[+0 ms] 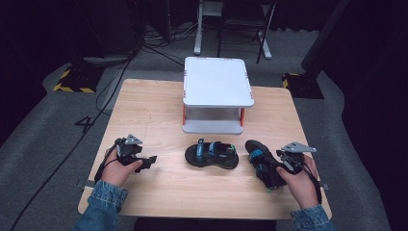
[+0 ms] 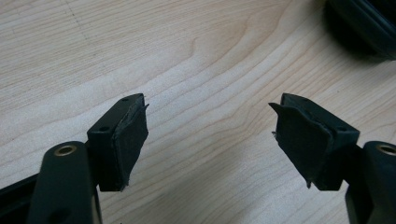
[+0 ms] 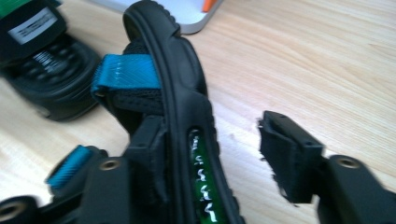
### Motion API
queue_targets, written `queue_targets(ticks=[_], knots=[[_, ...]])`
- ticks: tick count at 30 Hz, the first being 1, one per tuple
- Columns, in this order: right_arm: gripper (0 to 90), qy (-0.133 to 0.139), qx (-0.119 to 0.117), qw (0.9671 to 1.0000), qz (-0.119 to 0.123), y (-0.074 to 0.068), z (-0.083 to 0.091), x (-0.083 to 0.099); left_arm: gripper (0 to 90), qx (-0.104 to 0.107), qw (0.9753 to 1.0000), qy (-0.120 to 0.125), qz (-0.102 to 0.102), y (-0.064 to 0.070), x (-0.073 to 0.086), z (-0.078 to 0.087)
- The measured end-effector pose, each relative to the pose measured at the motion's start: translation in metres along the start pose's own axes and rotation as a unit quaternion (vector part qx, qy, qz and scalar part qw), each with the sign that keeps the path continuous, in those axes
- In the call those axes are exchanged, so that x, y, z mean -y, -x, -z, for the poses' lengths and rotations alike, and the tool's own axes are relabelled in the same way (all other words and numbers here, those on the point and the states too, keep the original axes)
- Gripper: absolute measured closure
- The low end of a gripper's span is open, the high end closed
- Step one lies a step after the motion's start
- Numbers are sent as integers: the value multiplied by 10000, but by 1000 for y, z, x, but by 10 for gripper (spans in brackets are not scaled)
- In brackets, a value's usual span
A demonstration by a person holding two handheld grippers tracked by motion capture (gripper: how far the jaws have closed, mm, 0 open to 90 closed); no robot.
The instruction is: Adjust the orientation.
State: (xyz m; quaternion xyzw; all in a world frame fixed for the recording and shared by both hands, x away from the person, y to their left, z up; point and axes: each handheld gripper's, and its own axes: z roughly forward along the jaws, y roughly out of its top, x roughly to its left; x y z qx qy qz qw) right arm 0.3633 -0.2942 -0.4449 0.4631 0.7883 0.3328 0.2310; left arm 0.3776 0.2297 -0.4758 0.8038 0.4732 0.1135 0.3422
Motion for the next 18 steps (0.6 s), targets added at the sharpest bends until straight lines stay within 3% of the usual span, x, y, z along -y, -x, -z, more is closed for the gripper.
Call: queue_targets(ticks=[9,13,16,18], knots=[[372,264,185,9984,-462,21,4,3,252,-22,9999,-106,-6,-1,2,0],[341,412,295,9958,-762,35,9,5,250,-35,9999,-127,-4,0,2,1],[352,402,556,9945,-796,43,10,9,250,-40,9999,-134,-23,1,2,2],[386,288,920,9928,-713,50,12,12,250,-38,9999,-126,-14,1,3,2]])
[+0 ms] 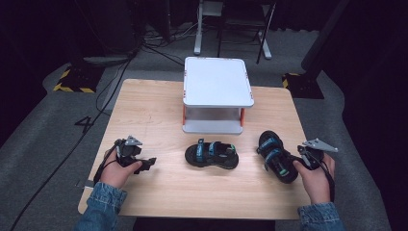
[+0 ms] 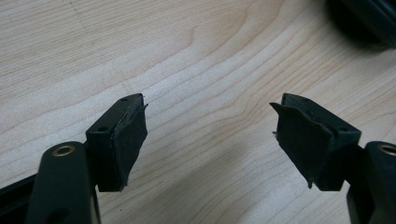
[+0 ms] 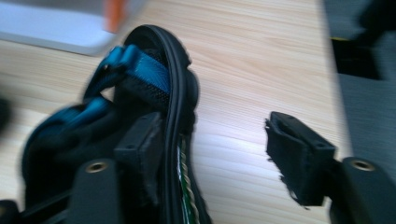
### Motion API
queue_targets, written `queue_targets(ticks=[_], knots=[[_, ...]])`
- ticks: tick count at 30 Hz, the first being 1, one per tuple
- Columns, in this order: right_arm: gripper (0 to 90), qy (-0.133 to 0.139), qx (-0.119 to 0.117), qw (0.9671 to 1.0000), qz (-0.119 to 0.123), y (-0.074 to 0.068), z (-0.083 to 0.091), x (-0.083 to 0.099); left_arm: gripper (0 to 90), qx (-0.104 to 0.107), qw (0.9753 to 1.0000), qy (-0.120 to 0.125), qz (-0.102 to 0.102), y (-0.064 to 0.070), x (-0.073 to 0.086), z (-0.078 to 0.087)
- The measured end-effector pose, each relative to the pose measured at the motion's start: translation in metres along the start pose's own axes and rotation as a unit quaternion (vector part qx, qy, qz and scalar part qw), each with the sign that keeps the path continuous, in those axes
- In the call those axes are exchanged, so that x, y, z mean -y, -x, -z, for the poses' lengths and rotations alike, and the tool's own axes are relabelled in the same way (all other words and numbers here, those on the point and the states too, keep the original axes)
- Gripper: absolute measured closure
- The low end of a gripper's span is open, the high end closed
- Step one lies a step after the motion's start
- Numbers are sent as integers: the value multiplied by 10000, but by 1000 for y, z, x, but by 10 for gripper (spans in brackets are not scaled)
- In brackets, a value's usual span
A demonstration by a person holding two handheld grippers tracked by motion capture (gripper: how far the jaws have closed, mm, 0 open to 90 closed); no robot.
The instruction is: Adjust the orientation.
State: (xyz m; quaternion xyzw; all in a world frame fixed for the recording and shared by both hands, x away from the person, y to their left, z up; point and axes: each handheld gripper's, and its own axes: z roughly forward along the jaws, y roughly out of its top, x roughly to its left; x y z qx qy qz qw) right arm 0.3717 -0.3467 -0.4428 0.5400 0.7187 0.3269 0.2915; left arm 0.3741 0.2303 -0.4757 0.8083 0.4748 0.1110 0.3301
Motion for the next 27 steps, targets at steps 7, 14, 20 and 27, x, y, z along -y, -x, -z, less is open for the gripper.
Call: queue_targets(ticks=[7,14,20,27], knots=[[396,-261,501,9982,-199,25,-8,15,250,28,10000,-26,-4,1,-1,-2],[364,-165,659,9975,-201,32,-2,16,252,26,10000,52,19,1,-2,-3],[260,101,343,9993,-125,15,19,1,255,87,9999,65,1,2,-6,-5],[349,-538,-766,9952,278,-18,31,-6,255,141,9999,92,-22,4,-12,-9]])
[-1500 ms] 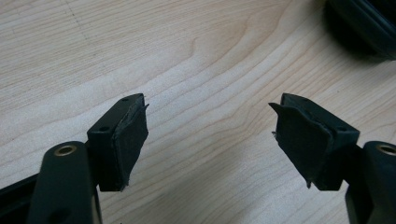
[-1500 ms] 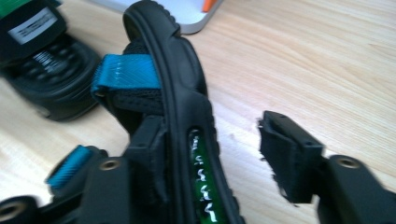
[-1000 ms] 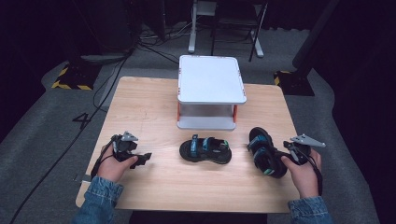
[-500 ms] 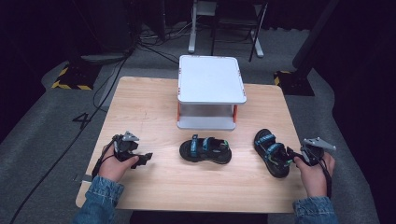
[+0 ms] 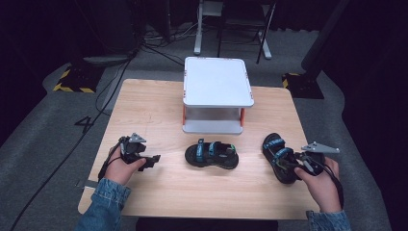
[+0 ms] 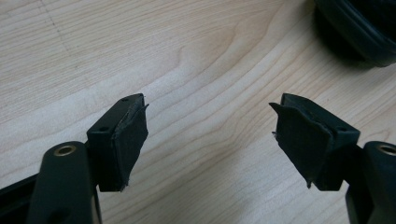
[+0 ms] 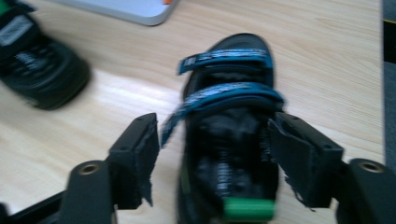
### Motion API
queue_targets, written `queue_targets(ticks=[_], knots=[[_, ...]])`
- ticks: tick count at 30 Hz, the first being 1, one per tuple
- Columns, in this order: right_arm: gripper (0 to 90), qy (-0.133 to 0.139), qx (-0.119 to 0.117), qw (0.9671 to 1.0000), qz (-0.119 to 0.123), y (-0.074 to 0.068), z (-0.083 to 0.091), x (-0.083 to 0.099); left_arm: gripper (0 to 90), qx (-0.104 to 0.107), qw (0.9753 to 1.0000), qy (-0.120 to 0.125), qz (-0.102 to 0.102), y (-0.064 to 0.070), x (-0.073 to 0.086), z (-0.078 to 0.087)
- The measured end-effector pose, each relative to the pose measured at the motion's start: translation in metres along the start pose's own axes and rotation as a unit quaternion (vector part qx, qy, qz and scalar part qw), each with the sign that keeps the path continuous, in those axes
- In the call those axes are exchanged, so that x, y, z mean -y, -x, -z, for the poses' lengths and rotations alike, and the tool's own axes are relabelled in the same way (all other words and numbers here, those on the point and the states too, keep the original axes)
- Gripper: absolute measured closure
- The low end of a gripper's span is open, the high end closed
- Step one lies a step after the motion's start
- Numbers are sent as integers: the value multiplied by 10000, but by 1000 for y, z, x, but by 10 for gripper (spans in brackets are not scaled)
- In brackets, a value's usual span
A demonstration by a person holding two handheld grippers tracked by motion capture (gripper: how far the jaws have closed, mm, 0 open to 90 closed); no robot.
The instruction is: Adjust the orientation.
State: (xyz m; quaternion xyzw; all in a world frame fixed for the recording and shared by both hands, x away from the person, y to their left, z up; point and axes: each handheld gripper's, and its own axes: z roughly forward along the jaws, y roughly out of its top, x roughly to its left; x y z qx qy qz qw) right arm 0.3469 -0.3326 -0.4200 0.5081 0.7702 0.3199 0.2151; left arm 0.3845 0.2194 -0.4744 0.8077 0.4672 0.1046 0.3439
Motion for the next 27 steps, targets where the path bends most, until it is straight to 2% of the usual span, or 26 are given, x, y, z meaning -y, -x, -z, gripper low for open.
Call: queue_targets(ticks=[2,3,5,7,8,11,13,16,21,27], knots=[[421,-22,-136,9998,146,-6,1,-1,255,9,10000,-14,-8,1,-1,-2],[439,-70,-278,9995,150,-10,-1,-1,255,17,10000,-14,-34,1,-2,-3],[472,-105,-367,9993,45,-12,-6,1,255,35,10000,-41,-50,2,-3,-5],[535,-208,-208,9996,47,-11,-15,5,255,61,9999,-60,-66,3,-3,-6],[597,-258,-188,9995,67,-11,-17,6,254,58,9999,-59,-71,3,-3,-6],[751,-303,-275,9991,133,-10,-27,8,254,44,10000,-59,-57,3,-3,-6],[838,-298,-221,9992,164,-8,-27,7,254,38,10000,-49,-33,3,-2,-5],[856,-275,-284,9992,98,-5,-27,7,254,19,10000,-59,-43,2,-1,-4],[865,-214,-236,9995,88,-5,-26,7,254,11,10000,-46,-37,2,-1,-4],[867,67,-233,9997,73,-6,-22,5,254,36,10000,-50,2,1,-1,-5]])
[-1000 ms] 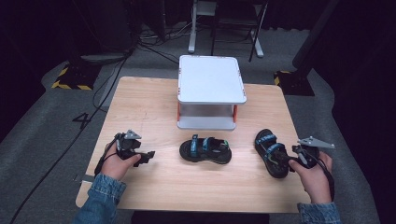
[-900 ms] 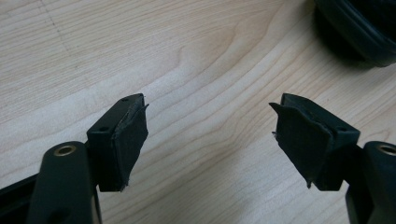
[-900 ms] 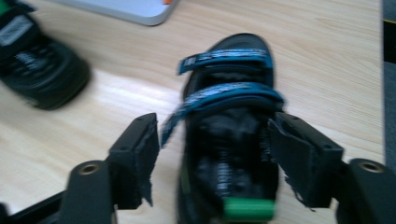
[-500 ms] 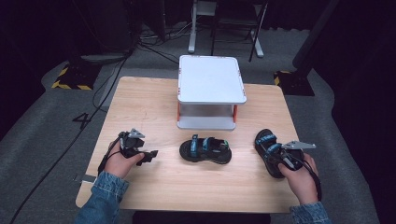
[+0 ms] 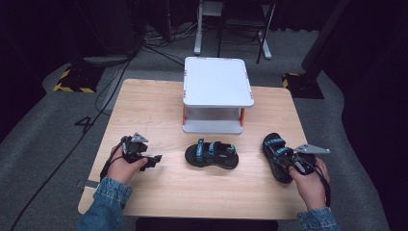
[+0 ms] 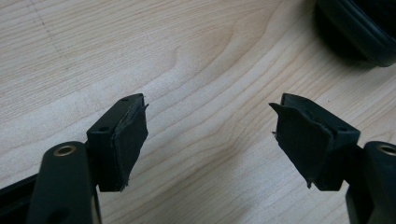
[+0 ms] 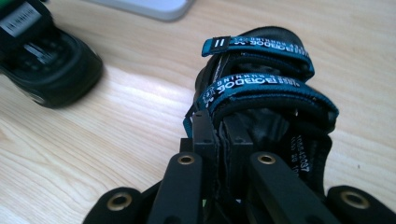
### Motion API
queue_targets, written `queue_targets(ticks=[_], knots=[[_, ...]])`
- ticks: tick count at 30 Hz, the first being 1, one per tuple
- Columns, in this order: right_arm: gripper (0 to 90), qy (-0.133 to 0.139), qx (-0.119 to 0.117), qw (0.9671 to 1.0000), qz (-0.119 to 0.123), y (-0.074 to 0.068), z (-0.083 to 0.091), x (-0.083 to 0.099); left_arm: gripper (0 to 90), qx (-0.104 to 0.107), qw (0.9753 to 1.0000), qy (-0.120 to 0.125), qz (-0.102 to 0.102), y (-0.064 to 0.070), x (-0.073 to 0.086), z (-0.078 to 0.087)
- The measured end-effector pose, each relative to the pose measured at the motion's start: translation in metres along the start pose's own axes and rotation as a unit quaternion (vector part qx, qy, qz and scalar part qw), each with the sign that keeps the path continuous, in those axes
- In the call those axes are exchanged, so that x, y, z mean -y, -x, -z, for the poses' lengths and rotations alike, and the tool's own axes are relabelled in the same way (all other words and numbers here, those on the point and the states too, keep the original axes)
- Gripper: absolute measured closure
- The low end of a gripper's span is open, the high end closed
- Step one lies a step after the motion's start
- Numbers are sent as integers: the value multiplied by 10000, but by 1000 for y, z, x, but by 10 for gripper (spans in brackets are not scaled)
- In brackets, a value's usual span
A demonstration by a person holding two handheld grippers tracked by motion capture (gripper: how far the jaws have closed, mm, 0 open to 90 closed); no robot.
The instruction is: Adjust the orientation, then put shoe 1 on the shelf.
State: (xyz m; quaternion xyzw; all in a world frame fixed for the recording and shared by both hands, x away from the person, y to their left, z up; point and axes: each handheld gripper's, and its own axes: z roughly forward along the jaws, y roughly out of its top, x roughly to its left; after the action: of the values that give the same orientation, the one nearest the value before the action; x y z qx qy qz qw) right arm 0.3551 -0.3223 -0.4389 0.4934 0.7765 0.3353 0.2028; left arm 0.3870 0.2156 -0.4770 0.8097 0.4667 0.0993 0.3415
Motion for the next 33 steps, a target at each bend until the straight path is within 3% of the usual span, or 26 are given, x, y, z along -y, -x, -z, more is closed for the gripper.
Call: queue_targets(ticks=[3,8,18,21,27,33], knots=[[867,120,-61,9999,10,-3,3,-1,255,2,10000,13,-7,0,-1,-1],[867,410,-158,9988,221,-15,10,-11,255,-23,10000,20,-15,-1,0,1],[867,625,-498,9954,533,-37,14,-37,256,-191,9998,-7,52,-5,12,15],[867,657,-573,9943,620,-41,13,-46,257,-216,9996,64,171,-8,18,20],[867,611,-806,9913,847,-55,6,-67,259,-278,9994,52,204,-9,24,25],[867,539,-1019,9880,1030,-68,-13,-90,259,-316,9991,23,287,-12,33,29]])
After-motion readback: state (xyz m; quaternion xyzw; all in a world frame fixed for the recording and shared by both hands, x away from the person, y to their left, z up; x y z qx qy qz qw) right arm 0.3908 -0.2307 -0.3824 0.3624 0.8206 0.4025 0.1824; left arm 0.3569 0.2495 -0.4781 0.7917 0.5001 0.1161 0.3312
